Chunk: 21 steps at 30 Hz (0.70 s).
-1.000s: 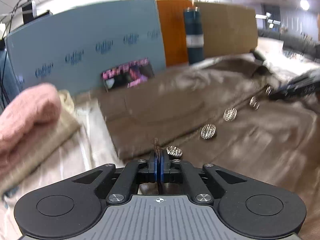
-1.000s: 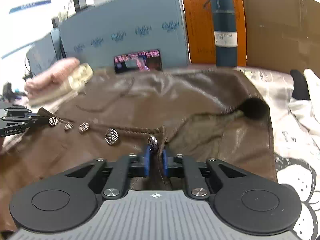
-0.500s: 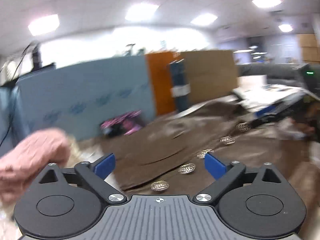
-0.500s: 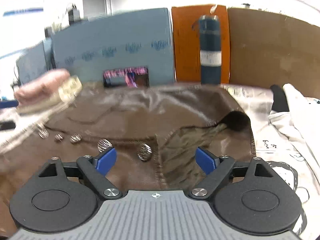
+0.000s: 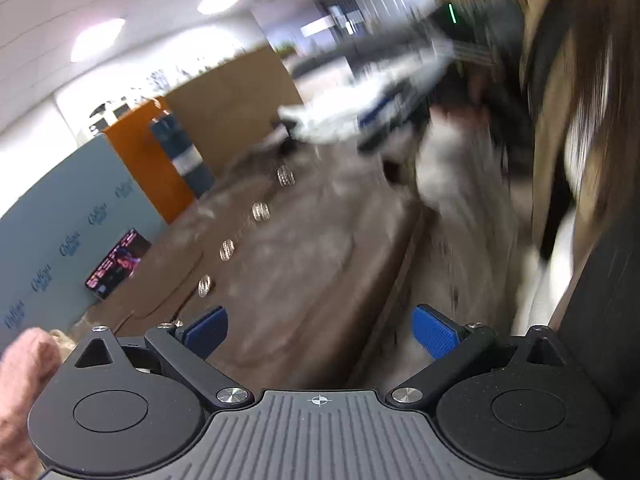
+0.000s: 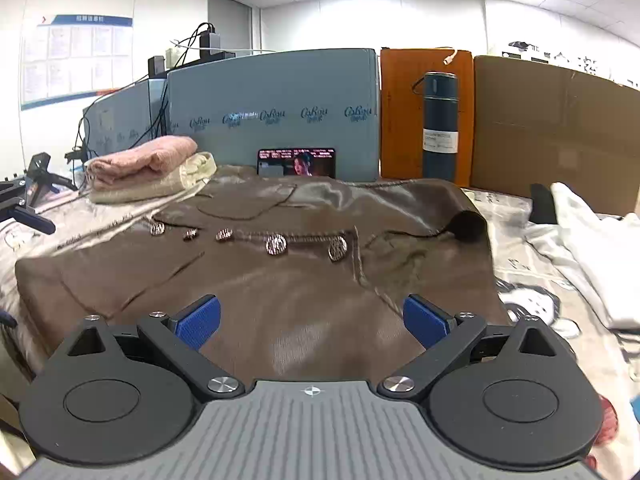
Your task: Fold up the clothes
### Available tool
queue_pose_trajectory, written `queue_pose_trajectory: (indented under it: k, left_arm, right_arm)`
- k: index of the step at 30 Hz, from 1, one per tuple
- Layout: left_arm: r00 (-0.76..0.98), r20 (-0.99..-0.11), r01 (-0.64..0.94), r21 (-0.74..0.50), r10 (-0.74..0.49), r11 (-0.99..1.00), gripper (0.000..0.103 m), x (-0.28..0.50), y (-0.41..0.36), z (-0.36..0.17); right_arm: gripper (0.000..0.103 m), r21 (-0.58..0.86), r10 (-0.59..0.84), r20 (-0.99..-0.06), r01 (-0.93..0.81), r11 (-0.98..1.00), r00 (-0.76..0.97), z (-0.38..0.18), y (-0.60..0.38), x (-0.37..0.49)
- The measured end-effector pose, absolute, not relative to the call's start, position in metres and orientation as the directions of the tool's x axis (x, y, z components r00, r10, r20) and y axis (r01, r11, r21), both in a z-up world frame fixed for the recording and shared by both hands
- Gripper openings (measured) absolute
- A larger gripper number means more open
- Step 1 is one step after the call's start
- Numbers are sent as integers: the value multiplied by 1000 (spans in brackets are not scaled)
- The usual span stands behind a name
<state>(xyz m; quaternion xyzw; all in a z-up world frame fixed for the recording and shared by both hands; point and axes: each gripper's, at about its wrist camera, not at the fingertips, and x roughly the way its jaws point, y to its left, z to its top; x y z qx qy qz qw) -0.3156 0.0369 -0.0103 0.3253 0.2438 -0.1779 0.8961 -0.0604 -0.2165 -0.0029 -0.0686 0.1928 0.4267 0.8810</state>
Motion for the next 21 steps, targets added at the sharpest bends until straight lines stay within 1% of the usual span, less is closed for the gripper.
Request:
queue_pose_trajectory:
  k: [2, 5, 8, 11, 15, 16, 17, 18, 19, 21]
  left_arm:
    - [832, -545, 443, 542, -103, 714, 100, -315, 32, -17]
    - [859, -509, 378, 546, -62, 748, 100, -309, 36, -21]
    - [877, -477, 340, 543, -51, 767, 100, -304, 42, -21]
    - [863, -501, 358, 525, -59, 772, 100, -299, 41, -22]
    - [880, -471, 347, 549, -61, 760, 99, -299, 38, -26]
    - [881, -467, 354, 536, -80, 767, 82, -299, 40, -24]
    - [879, -466, 362, 519, -99, 774, 38, -298, 42, -21]
    - [878, -464, 371, 502, -118, 781, 23, -297, 45, -19]
    - [876, -463, 380, 486, -137, 787, 20, -296, 48, -16]
    - [886, -437, 370, 457, -158, 809, 19, -295, 54, -9]
  right_arm:
    - [99, 35, 726, -405, -784, 620, 556, -5, -223, -66]
    - [99, 5, 735, -427, -811, 585, 527, -8, -230, -75]
    - [100, -38, 742, -457, -844, 535, 490, -12, -234, -83]
    - [101, -94, 727, -493, -860, 501, 478, -15, -228, -87]
    - [102, -102, 738, -507, -881, 462, 446, -21, -219, -87]
    - [102, -99, 745, -506, -887, 450, 435, -21, -217, -86]
    - [102, -97, 752, -505, -894, 438, 423, -22, -214, -86]
    - [103, -96, 759, -504, -900, 425, 412, -22, -212, -86]
    - [103, -102, 755, -505, -897, 429, 418, -22, -211, -84]
    - [103, -123, 734, -510, -883, 454, 449, -20, -210, -79]
